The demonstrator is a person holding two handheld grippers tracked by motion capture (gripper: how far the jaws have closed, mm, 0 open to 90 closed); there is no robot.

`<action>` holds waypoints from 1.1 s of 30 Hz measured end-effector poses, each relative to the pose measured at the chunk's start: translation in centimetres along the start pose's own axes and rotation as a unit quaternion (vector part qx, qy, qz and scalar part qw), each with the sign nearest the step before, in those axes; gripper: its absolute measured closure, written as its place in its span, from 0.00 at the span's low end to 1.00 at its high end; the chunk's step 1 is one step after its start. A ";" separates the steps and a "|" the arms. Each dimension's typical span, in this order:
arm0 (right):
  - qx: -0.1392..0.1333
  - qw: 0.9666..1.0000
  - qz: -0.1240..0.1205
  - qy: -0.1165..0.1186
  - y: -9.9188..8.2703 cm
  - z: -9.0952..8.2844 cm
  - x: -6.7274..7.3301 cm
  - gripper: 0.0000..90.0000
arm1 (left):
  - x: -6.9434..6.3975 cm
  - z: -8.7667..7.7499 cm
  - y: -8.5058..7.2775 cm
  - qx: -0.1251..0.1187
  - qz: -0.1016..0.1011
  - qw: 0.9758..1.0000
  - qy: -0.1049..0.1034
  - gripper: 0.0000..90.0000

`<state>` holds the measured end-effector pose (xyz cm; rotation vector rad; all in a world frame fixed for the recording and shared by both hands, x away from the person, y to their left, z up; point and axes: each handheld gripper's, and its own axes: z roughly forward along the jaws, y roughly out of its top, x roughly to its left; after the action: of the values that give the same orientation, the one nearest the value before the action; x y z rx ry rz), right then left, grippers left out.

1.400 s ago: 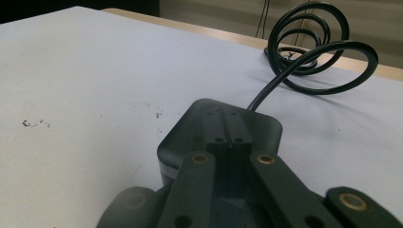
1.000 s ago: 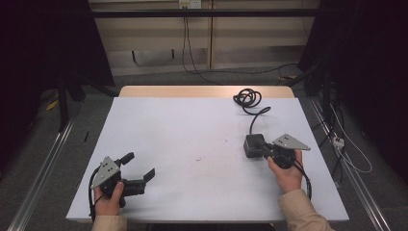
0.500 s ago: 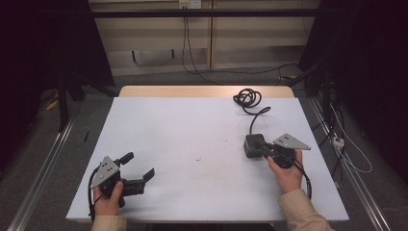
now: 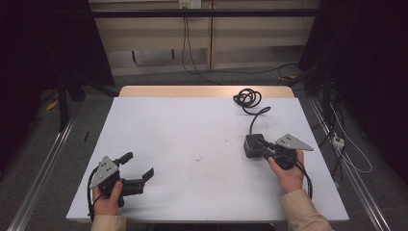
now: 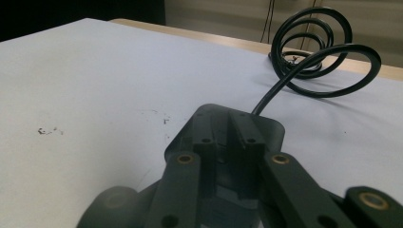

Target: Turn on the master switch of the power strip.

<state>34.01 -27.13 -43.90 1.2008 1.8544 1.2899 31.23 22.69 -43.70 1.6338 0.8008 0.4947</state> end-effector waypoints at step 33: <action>-0.007 0.998 0.020 0.051 -0.6 -2.8 0.8 0.27 | 0.0 0.1 0.0 0.000 0.000 1.000 -0.003 0.02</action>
<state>31.06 -27.64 -43.41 1.1896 1.8973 1.4073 31.26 22.60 -43.70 1.6348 0.7979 0.4893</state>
